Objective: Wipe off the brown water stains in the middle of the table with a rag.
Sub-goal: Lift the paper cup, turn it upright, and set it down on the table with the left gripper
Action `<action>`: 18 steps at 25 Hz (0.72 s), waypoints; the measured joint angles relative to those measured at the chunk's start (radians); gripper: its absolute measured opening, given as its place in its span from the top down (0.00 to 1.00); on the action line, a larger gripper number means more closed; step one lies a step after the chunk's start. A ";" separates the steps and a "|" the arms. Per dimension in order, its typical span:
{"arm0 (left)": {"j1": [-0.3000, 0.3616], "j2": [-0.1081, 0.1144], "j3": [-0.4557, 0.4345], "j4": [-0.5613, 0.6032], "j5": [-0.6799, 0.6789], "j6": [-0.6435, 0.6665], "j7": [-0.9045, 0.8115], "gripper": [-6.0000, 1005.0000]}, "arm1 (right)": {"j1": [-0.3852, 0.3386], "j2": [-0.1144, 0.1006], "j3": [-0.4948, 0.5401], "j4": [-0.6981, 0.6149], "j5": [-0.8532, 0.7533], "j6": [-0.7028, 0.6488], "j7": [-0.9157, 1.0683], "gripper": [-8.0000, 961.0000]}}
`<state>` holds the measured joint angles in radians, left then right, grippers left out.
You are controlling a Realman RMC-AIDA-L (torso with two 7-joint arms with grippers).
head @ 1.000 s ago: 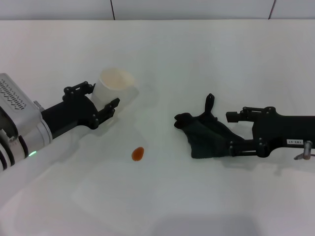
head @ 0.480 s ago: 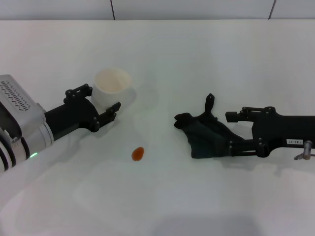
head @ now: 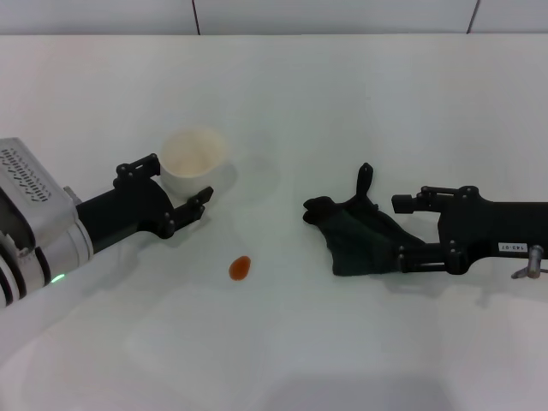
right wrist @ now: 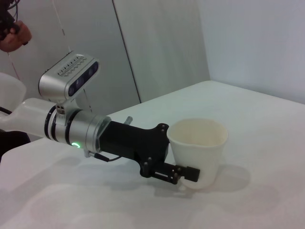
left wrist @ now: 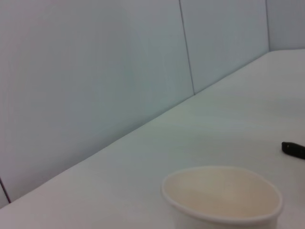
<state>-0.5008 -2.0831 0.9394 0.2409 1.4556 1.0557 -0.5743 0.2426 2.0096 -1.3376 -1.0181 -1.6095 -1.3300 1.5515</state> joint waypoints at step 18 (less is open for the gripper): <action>0.106 -0.003 0.079 0.143 -0.003 0.025 -0.112 0.12 | 0.001 0.000 -0.001 0.000 0.000 -0.002 0.001 0.18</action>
<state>-0.3946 -2.0858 1.0184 0.3839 1.4531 1.0809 -0.6861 0.2440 2.0095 -1.3381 -1.0178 -1.6090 -1.3324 1.5524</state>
